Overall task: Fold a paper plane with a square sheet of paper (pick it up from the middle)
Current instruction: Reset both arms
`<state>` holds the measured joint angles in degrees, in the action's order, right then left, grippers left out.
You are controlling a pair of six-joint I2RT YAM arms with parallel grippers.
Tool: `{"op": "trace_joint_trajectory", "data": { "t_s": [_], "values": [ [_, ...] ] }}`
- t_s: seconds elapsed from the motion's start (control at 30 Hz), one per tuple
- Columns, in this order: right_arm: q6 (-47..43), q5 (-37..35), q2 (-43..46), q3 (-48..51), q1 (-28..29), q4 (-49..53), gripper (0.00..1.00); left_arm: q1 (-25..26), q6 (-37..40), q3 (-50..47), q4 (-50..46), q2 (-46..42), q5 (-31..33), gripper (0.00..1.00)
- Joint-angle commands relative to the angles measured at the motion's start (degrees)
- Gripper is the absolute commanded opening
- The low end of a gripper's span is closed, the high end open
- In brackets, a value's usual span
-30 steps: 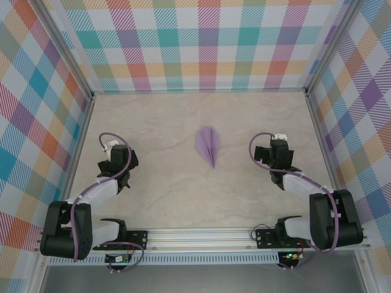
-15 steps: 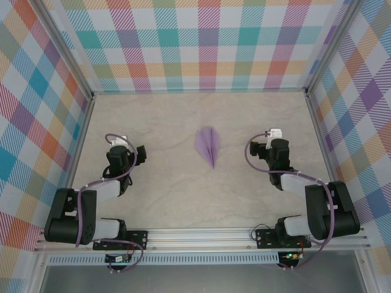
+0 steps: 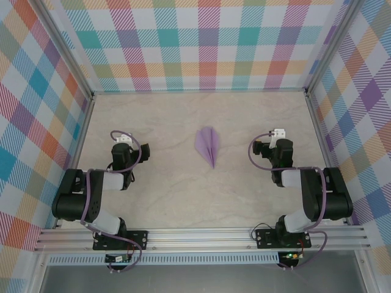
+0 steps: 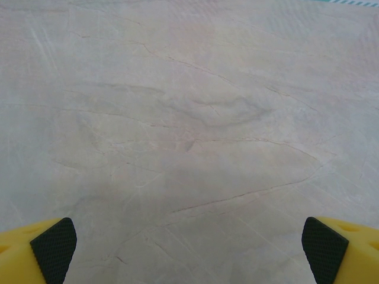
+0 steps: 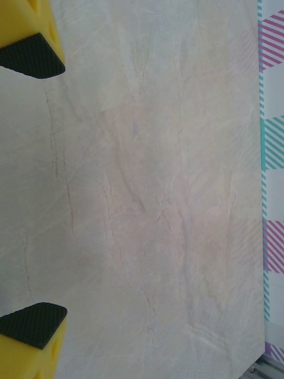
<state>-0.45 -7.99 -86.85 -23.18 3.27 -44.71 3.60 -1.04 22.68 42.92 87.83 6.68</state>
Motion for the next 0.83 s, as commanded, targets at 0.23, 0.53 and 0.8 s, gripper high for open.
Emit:
{"op": "trace_joint_trajectory", "data": {
  "t_s": [0.23,0.53,0.8],
  "values": [
    [1.77,3.98,-0.65,-0.16,-1.79,-2.32,1.00,0.32,0.69,1.52,2.51,1.15,3.39,1.00],
    [1.79,3.99,-0.69,-0.18,-1.78,-2.29,1.00,0.89,1.24,1.71,2.35,1.35,3.61,1.00],
    [0.87,5.80,-0.51,0.58,-1.84,-3.54,1.00,1.17,1.54,1.61,2.68,1.46,3.96,1.00]
  ]
}}
